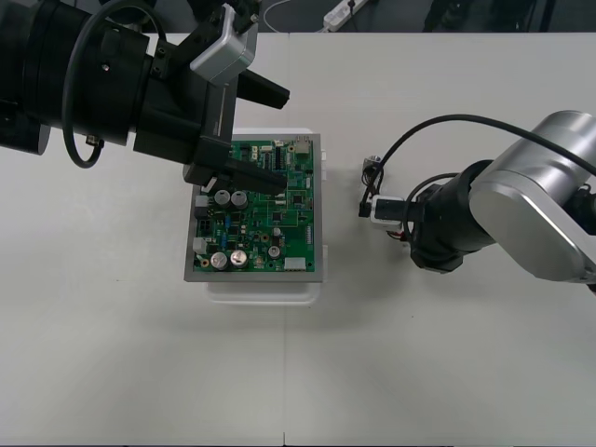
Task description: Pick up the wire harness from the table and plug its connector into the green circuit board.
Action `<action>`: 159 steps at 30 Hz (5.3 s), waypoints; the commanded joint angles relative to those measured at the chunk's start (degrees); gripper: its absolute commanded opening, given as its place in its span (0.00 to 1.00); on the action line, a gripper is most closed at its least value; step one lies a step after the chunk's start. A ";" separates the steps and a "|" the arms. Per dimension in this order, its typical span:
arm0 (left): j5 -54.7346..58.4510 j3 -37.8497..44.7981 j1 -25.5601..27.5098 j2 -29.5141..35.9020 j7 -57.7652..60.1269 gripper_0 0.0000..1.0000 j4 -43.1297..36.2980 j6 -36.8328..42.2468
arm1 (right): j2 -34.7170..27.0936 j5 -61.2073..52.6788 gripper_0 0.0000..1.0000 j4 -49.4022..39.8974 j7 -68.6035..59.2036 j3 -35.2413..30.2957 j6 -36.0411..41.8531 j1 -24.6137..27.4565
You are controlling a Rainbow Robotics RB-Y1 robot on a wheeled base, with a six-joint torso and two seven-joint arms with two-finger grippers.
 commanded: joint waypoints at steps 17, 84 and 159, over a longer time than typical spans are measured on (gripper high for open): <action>-0.16 -0.56 -2.69 -0.95 -0.63 1.00 -0.28 2.85 | -9.38 -12.96 0.00 -5.21 -0.17 -7.26 0.04 -3.76; 27.79 9.02 -4.53 -1.39 -17.60 1.00 22.31 -15.17 | -17.37 -59.37 0.00 -0.64 -5.01 -14.11 0.04 -6.13; 42.73 6.91 2.94 8.98 -21.37 1.00 20.02 -15.17 | -16.41 -104.55 0.00 4.02 -29.44 -13.59 0.04 -4.20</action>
